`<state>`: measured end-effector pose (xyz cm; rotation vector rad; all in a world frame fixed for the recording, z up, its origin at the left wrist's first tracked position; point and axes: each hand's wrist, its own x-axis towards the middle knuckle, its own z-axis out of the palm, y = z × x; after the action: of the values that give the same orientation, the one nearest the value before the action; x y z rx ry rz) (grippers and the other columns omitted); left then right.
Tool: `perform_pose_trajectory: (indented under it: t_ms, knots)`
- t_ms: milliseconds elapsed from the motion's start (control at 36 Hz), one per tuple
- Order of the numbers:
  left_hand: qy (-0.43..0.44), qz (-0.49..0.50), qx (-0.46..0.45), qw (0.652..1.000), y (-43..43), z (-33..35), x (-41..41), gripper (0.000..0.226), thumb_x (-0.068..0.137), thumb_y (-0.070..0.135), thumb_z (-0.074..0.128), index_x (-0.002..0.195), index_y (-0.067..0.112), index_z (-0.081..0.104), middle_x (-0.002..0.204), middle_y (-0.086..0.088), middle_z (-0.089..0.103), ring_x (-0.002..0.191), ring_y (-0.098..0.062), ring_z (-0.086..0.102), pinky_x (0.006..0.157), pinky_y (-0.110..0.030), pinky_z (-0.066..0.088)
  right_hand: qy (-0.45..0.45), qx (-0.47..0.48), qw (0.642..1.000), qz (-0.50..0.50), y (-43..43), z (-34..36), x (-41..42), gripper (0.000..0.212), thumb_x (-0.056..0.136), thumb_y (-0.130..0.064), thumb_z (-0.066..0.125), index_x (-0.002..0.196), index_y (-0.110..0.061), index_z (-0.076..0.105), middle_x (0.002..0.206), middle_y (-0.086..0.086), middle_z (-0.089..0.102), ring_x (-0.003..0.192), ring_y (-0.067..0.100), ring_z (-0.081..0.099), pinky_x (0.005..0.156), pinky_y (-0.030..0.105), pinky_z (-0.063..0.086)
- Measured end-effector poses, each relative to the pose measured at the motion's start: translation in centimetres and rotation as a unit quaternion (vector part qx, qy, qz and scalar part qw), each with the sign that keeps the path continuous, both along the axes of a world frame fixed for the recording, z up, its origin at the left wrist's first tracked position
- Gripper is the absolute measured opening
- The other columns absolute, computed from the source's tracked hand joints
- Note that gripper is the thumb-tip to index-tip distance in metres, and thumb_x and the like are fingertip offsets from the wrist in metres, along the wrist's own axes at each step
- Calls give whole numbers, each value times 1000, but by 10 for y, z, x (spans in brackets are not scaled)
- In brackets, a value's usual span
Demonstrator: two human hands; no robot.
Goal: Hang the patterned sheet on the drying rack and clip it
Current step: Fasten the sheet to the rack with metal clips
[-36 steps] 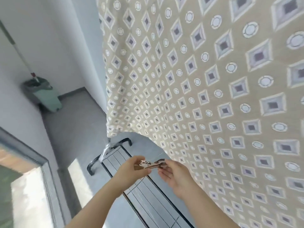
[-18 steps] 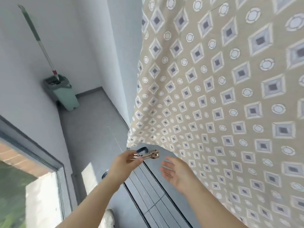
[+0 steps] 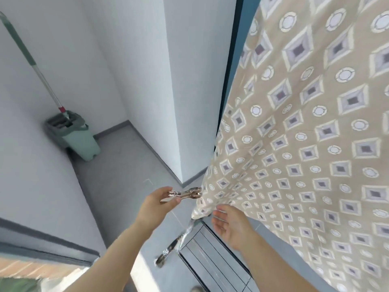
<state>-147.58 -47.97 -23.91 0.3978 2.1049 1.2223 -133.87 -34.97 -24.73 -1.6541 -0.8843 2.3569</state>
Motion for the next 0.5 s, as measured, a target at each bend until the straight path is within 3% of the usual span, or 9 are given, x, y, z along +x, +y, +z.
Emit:
perform_pose_trajectory:
  t_ms: [194,417,500]
  knots:
    - [6,21,-1,1000,4,-7,-43,40,83,22,69,120,18,56,115,-1,62,94,-22,61,79,-27,39,-14,3,1000,28,13,-6,-46,12,91,-10,50,80,-8,55,73,6,58,61,18,54,46,21,45]
    - [-28,22,12,999,21,-16,-88,40,83,20,68,121,17,55,115,-1,61,103,-25,60,84,-29,42,-18,0,1000,21,20,-7,-88,12,91,-7,51,79,-8,53,71,7,56,59,18,50,55,26,38]
    - [-44,7,20,999,32,-16,-116,33,84,17,67,115,18,56,109,0,62,100,-23,60,79,-27,41,-16,-3,1000,7,22,-10,-112,12,90,-9,52,79,-9,54,71,6,56,60,18,51,57,26,39]
